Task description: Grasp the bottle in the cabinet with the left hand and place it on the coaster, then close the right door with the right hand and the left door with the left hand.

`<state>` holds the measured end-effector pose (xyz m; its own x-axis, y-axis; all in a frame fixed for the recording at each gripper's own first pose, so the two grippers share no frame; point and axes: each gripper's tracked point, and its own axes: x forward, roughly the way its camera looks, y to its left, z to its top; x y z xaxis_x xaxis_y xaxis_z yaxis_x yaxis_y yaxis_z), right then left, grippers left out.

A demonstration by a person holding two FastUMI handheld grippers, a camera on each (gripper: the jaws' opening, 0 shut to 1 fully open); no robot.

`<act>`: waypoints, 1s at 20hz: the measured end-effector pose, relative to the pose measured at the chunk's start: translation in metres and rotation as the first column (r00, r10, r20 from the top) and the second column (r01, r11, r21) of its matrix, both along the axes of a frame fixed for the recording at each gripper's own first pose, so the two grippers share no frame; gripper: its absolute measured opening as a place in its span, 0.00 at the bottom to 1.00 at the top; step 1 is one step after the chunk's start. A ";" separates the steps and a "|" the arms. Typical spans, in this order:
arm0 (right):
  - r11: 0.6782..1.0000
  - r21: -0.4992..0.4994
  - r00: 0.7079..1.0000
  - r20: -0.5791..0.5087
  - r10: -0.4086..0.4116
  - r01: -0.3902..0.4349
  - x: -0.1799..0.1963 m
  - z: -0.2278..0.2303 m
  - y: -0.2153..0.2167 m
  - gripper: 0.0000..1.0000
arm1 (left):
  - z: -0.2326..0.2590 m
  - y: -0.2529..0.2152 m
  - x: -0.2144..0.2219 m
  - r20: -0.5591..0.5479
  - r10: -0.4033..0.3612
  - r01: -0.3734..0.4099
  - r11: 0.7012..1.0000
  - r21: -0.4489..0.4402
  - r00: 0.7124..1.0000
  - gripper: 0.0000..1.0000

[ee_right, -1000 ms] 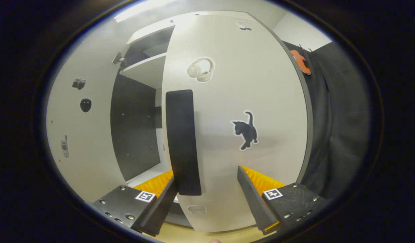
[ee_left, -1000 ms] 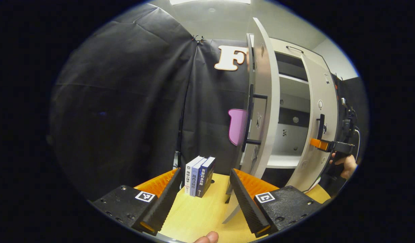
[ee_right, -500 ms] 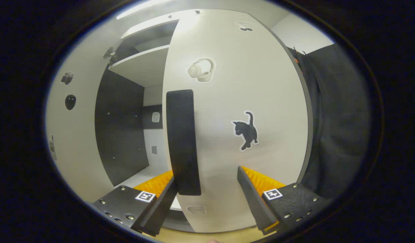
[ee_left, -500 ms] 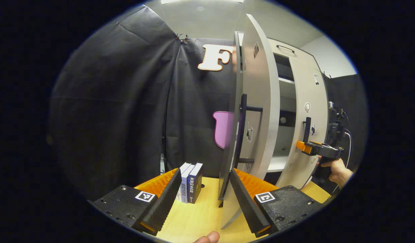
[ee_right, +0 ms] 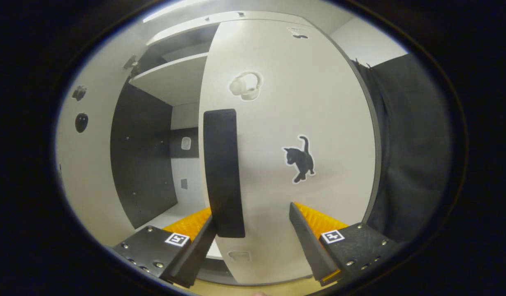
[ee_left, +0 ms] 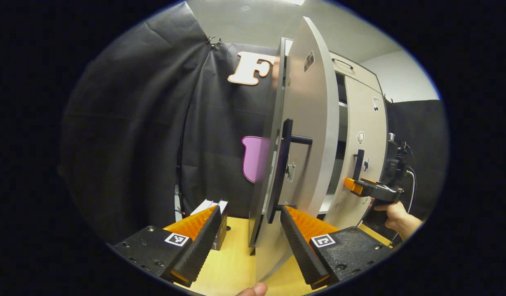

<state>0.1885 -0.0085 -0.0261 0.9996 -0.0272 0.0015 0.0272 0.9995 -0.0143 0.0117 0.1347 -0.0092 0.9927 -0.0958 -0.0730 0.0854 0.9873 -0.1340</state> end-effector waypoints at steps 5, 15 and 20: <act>0.999 0.031 0.998 -0.055 0.025 -0.024 -0.016 -0.011 -0.001 0.97 | 0.003 -0.011 0.003 0.015 -0.050 0.049 0.996 0.068 0.999 0.92; 0.999 0.027 0.994 -0.107 0.022 -0.020 -0.080 -0.035 -0.038 0.97 | 0.001 -0.083 0.010 0.007 -0.191 0.191 0.982 0.004 0.982 0.92; 0.999 0.049 0.992 -0.128 -0.011 0.017 -0.101 -0.040 -0.068 1.00 | 0.004 -0.105 0.017 0.054 -0.174 0.173 0.985 0.019 0.983 0.92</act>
<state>0.0872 -0.0763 -0.0663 0.9910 -0.0377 -0.1282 0.0420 0.9986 0.0310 0.0286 0.0292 -0.0053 0.9636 -0.2666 -0.0207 0.2628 0.9586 -0.1101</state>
